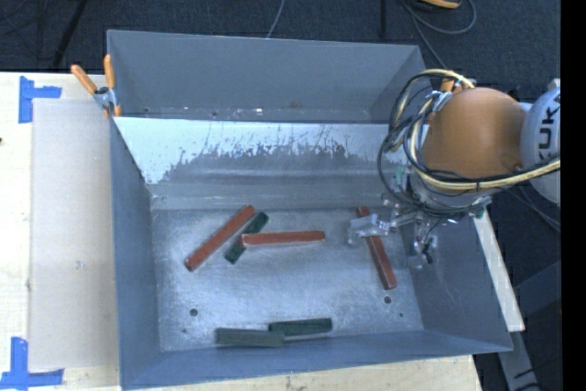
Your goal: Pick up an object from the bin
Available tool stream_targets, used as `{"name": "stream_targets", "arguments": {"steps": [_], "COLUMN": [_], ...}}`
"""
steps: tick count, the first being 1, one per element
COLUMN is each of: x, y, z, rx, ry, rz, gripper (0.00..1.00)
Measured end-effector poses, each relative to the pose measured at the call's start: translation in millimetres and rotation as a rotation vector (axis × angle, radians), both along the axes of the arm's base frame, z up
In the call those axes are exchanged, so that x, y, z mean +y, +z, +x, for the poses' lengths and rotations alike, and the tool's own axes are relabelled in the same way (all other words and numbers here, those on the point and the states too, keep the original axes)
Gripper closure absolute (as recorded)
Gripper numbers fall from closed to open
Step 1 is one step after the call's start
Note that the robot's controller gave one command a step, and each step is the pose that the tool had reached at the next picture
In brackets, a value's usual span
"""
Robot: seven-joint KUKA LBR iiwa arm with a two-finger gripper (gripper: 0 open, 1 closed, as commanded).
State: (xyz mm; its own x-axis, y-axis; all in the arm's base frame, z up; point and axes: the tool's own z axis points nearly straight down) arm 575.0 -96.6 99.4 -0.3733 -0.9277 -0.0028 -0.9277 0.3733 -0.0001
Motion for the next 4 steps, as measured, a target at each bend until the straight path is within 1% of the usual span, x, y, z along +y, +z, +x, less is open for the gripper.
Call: {"name": "stream_targets", "arguments": {"steps": [1,2,3,4], "x": [1.0,1.7,1.8,3.0], "y": [-30.9,-31.5,-31.4,-7.5], "z": [-1.3,-1.5,-1.4,-1.2], "rx": [0.005,0.003,0.002,0.001], "ry": [0.29,0.286,0.283,0.279], "rz": [0.0,0.0,0.001,-0.001], "gripper": [0.0,0.0,1.0,1.0]}}
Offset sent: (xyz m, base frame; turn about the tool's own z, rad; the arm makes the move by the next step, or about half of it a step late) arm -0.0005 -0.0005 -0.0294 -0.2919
